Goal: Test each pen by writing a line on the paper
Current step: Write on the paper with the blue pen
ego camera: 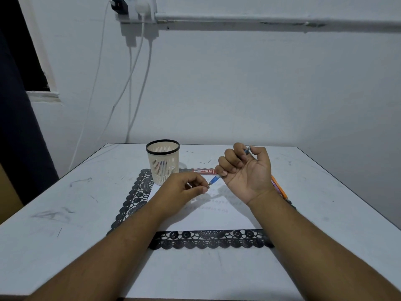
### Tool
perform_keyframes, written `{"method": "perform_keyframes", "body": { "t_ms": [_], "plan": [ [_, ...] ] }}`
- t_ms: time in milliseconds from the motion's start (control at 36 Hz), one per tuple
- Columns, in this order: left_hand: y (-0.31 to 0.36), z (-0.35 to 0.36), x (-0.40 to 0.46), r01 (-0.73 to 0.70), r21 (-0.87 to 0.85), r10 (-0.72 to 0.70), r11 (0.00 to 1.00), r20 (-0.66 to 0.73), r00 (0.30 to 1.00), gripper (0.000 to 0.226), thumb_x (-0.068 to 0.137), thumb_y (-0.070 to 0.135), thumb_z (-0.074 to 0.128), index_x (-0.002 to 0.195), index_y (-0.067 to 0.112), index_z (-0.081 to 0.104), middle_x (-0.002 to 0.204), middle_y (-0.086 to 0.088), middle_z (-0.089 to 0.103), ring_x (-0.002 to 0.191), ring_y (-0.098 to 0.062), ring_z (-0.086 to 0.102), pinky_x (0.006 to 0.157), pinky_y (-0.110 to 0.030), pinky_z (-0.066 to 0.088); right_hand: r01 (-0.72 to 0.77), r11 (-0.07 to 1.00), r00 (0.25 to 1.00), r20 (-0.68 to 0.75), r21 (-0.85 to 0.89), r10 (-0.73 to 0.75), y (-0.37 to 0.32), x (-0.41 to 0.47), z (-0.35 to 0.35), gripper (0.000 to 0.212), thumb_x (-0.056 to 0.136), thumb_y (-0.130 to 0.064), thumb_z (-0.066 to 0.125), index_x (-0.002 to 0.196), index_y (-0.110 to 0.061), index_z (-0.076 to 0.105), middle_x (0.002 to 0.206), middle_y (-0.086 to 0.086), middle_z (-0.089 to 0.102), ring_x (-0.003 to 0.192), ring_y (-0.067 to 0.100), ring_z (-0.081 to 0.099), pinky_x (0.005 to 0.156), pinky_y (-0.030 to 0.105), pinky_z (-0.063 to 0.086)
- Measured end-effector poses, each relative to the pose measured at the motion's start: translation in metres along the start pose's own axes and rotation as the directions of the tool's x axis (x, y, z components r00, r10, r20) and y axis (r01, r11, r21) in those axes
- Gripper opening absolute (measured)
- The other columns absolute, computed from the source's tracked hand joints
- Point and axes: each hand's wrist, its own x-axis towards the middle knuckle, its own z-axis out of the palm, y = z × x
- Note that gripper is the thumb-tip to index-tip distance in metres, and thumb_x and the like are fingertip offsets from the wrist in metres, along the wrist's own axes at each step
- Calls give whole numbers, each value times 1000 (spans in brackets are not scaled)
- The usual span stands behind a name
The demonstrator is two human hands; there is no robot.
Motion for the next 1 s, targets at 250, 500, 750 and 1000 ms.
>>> {"method": "perform_keyframes", "body": {
  "t_ms": [250,500,750,1000],
  "plan": [
    [1,0,0,-8,14,8,1000,-5,1000,15,91,12,77,85,26,76,81,11,73,71,-3,62,68,-17,49,-3,1000,1000,-7,7,3,1,0,0,27,86,-35,40,65,-20,31,61,-2,25,60,17,15,57,32,27],
    [1,1,0,-17,24,17,1000,-8,1000,12,91,13,77,86,24,77,81,10,73,71,-2,62,69,-16,48,-7,1000,1000,1,26,7,2,-2,0,30,86,-39,43,67,-19,34,64,-1,22,61,17,16,58,32,27],
    [0,2,0,-20,35,20,999,-4,1000,9,92,14,76,88,23,77,83,8,73,72,-4,62,70,-22,50,-12,1000,1000,-10,18,13,1,-3,1,32,88,-41,44,67,-19,35,64,-1,22,61,17,17,59,32,25],
    [-4,0,2,-20,46,23,999,-64,998,11,96,16,71,88,23,74,82,5,72,76,-17,66,70,-28,50,-41,971,978,-208,-235,-9,3,3,5,28,106,-18,48,81,-12,58,74,7,60,74,24,61,77,37,57]
  ]
}}
